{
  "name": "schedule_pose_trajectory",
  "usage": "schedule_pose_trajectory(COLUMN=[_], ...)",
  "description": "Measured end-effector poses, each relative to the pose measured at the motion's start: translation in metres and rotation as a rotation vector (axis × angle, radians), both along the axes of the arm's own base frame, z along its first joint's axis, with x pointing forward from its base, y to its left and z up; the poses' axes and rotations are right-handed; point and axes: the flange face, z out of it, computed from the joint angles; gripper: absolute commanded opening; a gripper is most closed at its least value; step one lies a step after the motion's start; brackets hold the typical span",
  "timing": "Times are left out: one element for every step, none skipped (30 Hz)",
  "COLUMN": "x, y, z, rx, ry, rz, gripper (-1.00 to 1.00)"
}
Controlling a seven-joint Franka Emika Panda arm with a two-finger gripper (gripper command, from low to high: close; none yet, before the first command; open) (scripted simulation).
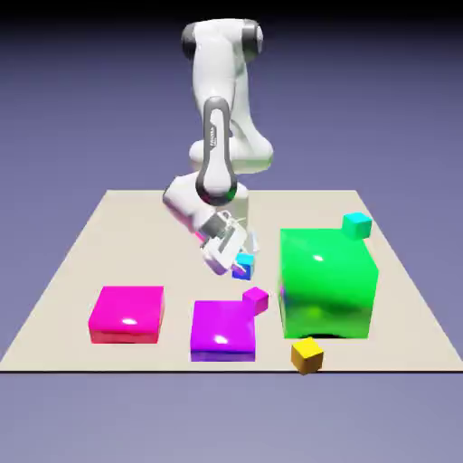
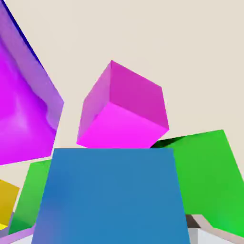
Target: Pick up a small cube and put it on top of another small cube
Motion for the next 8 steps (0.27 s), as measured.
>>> schedule_pose_trajectory(x=[0.001,0.003,0.003,0.004,0.004,0.004,0.004,0.004], y=[0.004,0.013,0.016,0.019,0.023,0.023,0.023,0.023], z=[-0.007,-0.014,-0.021,-0.028,-0.035,-0.036,-0.036,-0.036], rx=[0.000,0.000,-0.001,-0.002,-0.005,-0.005,-0.005,-0.005], ry=[0.000,0.000,0.000,-0.001,-0.001,-0.001,0.000,0.000], rz=[0.001,0.014,0.009,0.004,0.002,-0.001,0.000,0.000], gripper=[-1.00,-1.00,-1.00,-1.00,-1.00,1.00,1.00,1.00])
